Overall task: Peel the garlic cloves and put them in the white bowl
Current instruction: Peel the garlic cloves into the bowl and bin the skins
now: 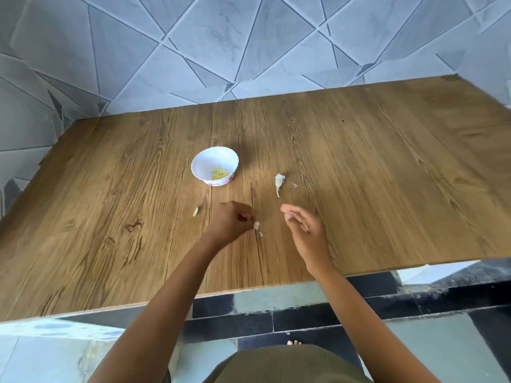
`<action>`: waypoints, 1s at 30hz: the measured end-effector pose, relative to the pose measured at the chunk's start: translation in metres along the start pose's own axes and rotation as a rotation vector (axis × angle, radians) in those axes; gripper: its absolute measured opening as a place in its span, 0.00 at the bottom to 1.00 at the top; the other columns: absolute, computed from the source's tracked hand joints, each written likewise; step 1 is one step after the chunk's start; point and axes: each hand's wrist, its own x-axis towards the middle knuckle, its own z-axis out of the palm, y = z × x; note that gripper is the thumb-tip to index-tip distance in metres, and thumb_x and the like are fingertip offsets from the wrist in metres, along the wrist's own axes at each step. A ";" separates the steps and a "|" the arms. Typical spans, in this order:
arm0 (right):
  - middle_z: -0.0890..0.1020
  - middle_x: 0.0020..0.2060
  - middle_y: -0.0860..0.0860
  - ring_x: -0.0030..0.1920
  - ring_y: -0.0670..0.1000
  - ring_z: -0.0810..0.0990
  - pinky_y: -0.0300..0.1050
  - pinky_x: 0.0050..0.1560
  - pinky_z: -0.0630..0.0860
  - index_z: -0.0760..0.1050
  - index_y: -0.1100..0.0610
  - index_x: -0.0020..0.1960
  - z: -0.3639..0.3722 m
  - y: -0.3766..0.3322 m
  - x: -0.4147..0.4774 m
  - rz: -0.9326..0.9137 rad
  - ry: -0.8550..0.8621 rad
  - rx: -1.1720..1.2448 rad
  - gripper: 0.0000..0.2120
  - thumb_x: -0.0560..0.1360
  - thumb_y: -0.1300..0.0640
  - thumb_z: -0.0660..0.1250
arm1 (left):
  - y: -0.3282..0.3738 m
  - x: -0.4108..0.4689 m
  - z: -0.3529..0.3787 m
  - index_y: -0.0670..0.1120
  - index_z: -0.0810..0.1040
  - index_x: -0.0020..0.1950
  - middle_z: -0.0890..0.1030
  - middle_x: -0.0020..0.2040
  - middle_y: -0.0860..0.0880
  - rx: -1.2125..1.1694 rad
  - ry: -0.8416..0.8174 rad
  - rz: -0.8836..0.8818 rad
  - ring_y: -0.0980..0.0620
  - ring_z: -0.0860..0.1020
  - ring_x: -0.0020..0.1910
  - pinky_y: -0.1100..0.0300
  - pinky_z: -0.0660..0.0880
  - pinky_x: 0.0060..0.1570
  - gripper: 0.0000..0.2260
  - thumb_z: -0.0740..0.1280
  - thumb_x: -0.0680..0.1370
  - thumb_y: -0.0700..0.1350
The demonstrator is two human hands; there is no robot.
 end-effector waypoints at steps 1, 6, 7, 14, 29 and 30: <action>0.81 0.55 0.47 0.56 0.39 0.78 0.33 0.57 0.72 0.77 0.57 0.59 0.001 -0.007 0.001 0.115 -0.003 0.168 0.10 0.79 0.59 0.62 | 0.002 0.002 -0.006 0.41 0.83 0.41 0.83 0.37 0.48 -0.110 0.000 -0.040 0.60 0.79 0.34 0.66 0.77 0.39 0.01 0.73 0.71 0.36; 0.79 0.52 0.59 0.55 0.55 0.78 0.49 0.59 0.74 0.74 0.64 0.55 0.012 -0.031 0.008 0.673 0.006 0.930 0.14 0.82 0.56 0.55 | 0.032 0.007 -0.017 0.41 0.84 0.44 0.83 0.38 0.49 -0.232 -0.077 0.101 0.60 0.78 0.35 0.68 0.75 0.41 0.04 0.71 0.72 0.34; 0.79 0.49 0.60 0.52 0.55 0.78 0.50 0.57 0.75 0.74 0.65 0.53 0.014 -0.035 0.008 0.735 0.026 1.013 0.14 0.82 0.56 0.55 | 0.038 0.006 -0.013 0.42 0.84 0.46 0.84 0.39 0.49 -0.137 -0.093 0.177 0.60 0.79 0.37 0.68 0.76 0.42 0.06 0.70 0.73 0.34; 0.78 0.36 0.59 0.39 0.53 0.77 0.46 0.42 0.76 0.73 0.65 0.43 0.013 -0.048 0.008 0.845 0.114 1.173 0.13 0.81 0.61 0.55 | 0.049 0.002 0.006 0.44 0.84 0.50 0.85 0.43 0.47 0.139 -0.041 0.312 0.50 0.82 0.40 0.53 0.78 0.43 0.10 0.65 0.74 0.37; 0.78 0.42 0.59 0.44 0.53 0.77 0.45 0.44 0.75 0.75 0.67 0.47 -0.006 -0.034 0.009 0.780 0.140 1.169 0.16 0.82 0.60 0.52 | 0.015 -0.013 0.011 0.42 0.83 0.53 0.83 0.51 0.46 0.202 -0.060 0.106 0.55 0.80 0.44 0.64 0.75 0.48 0.08 0.67 0.76 0.38; 0.78 0.42 0.59 0.44 0.53 0.77 0.45 0.44 0.75 0.75 0.67 0.47 -0.006 -0.033 0.009 0.778 0.140 1.166 0.16 0.82 0.59 0.52 | 0.016 -0.015 0.014 0.42 0.83 0.51 0.83 0.50 0.46 0.198 -0.066 0.123 0.56 0.78 0.42 0.66 0.74 0.45 0.07 0.67 0.76 0.38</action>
